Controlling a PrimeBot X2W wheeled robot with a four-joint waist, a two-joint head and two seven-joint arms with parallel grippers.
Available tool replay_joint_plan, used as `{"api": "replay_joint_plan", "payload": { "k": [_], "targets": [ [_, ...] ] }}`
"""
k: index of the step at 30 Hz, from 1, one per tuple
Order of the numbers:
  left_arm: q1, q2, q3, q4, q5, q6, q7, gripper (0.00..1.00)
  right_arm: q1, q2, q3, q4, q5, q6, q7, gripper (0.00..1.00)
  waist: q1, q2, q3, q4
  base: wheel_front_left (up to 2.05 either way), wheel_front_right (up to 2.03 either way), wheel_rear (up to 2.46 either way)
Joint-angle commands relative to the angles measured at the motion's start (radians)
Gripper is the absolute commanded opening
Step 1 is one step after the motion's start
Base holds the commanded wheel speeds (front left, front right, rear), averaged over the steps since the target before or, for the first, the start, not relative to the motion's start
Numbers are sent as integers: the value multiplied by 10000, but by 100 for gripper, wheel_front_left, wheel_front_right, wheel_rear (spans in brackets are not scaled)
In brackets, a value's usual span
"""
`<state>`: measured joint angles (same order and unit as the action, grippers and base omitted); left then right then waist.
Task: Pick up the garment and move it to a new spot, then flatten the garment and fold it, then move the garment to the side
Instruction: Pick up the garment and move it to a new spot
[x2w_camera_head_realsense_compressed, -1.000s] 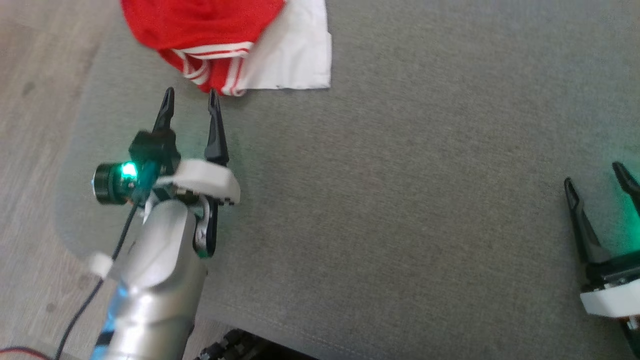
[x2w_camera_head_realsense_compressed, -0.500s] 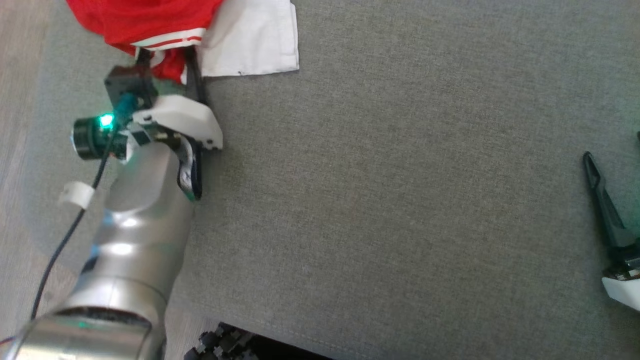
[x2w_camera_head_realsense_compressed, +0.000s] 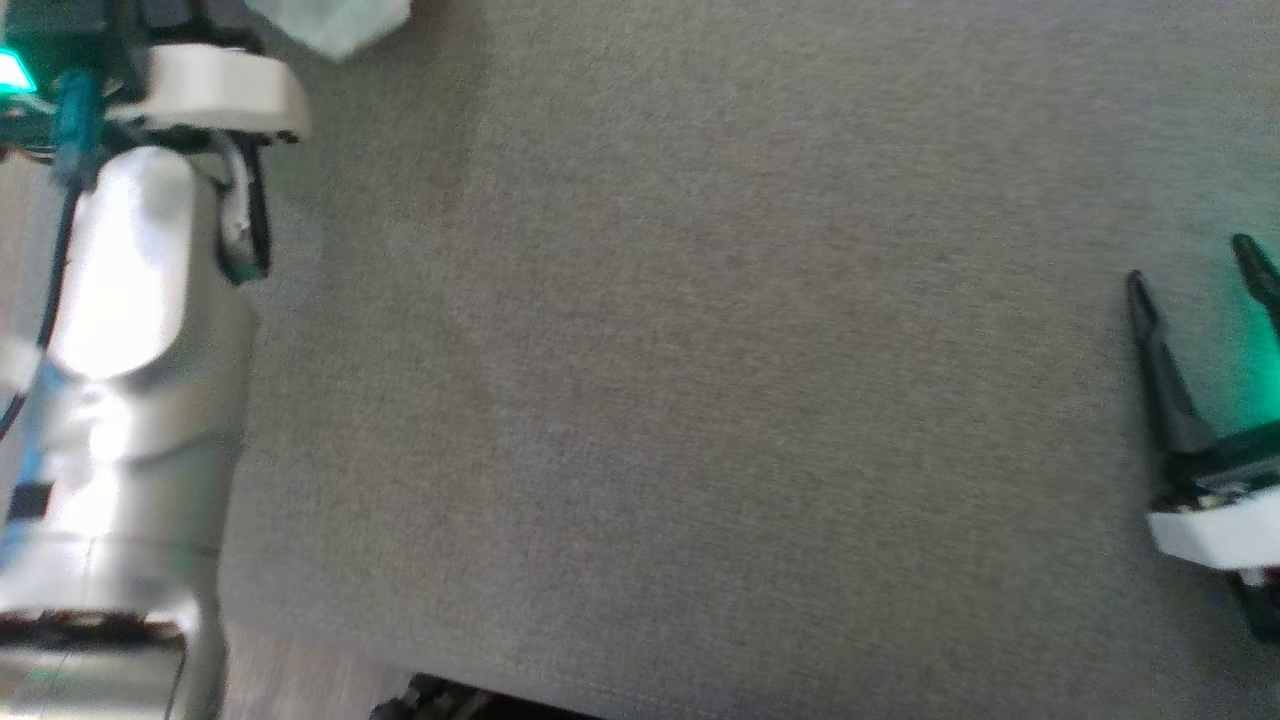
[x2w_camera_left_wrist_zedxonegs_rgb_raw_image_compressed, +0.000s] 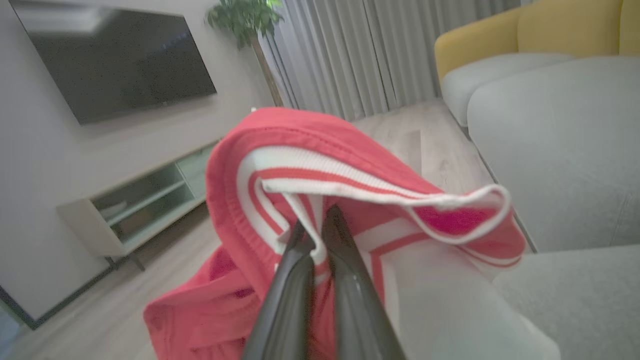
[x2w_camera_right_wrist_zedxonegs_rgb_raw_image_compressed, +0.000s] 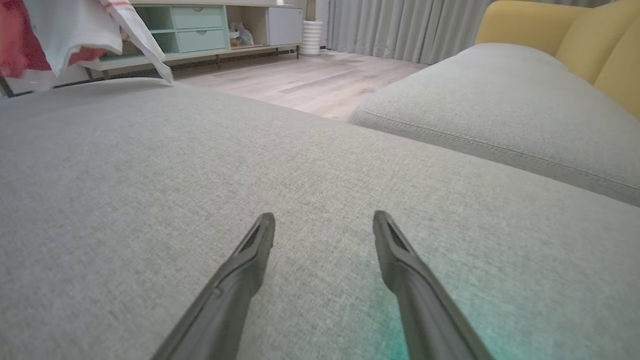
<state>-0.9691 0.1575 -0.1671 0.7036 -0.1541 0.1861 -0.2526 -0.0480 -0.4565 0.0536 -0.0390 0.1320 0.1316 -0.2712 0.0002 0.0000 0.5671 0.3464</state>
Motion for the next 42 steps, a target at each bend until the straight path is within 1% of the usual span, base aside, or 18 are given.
{"api": "replay_joint_plan", "payload": {
  "k": [1,3,6,11,15,18,21,22,25,27,28,31,36,37,38,40,42],
  "targets": [
    [425,769,311,-873,247,136,-88,0,-4,232,497,309,13,-9,95,100,-2,0,-626,-543,0,0,0],
    [694,1091,328,-1833,559,144,-89,0,-213,583,694,507,45,-9,95,100,-2,0,-1025,-882,0,0,0],
    [990,1520,278,-2925,912,75,-89,0,-430,1130,979,811,87,-9,95,100,-2,0,-1685,-1471,0,0,0],
    [1200,2069,25,-3942,1121,-391,-53,0,-617,1994,1351,1172,135,-9,95,100,-2,0,-2636,-2626,0,0,0],
    [1315,2313,-314,-4749,1204,-794,646,0,-659,2571,1569,1281,109,-9,95,100,-2,0,-3158,-3639,0,0,0],
    [1535,2309,-542,-5464,1117,-1019,1302,0,-625,3123,1426,1298,446,-9,95,100,-2,0,-3392,-4334,0,0,0],
    [1812,2191,-807,-6108,1008,-1174,1810,0,-580,3339,1398,1171,608,-9,95,100,-2,0,-3493,-4873,0,0,0],
    [2027,2066,-989,-6388,939,-1224,2012,0,-567,3435,1363,1061,662,-9,95,100,-2,0,-3475,-5176,0,0,0],
    [2389,1709,-1407,-6439,872,-1257,2118,0,-592,3538,1286,865,688,-9,95,100,-2,0,-3325,-5512,0,0,0],
    [2627,1374,-1743,-6262,818,-1276,2024,0,-627,3603,1261,749,693,-9,95,100,-2,0,-3165,-5680,0,0,0],
    [2627,1374,-1743,-6262,818,-1276,2024,0,-627,3603,1261,749,693,-9,95,100,-2,0,-3165,-5680,0,0,0],
    [2978,950,-2261,-5511,818,-1342,1579,0,-710,3686,1321,610,704,-9,95,100,-2,0,-2888,-5847,0,0,0],
    [3473,143,-2899,-3103,706,-1409,356,0,-804,3749,1445,612,743,-9,95,100,-2,0,-2509,-5812,0,0,0],
    [3597,-105,-3087,-2125,768,-1346,84,39,-832,3738,1487,642,736,-9,95,100,-2,0,-2444,-5749,0,0,0],
    [3656,-235,-3190,-1760,802,-1323,5,100,-829,3736,1459,647,730,-9,95,100,-2,0,-2436,-5688,0,0,0],
    [3853,-491,-3304,-1308,754,-1247,-69,100,-785,3728,1385,665,724,-9,94,100,-2,0,-2494,-5516,0,0,0],
    [4151,-669,-3366,-1510,712,-1129,-83,100,-703,3696,1365,681,725,-9,94,100,-2,0,-2625,-5291,0,0,0]
  ]
}}
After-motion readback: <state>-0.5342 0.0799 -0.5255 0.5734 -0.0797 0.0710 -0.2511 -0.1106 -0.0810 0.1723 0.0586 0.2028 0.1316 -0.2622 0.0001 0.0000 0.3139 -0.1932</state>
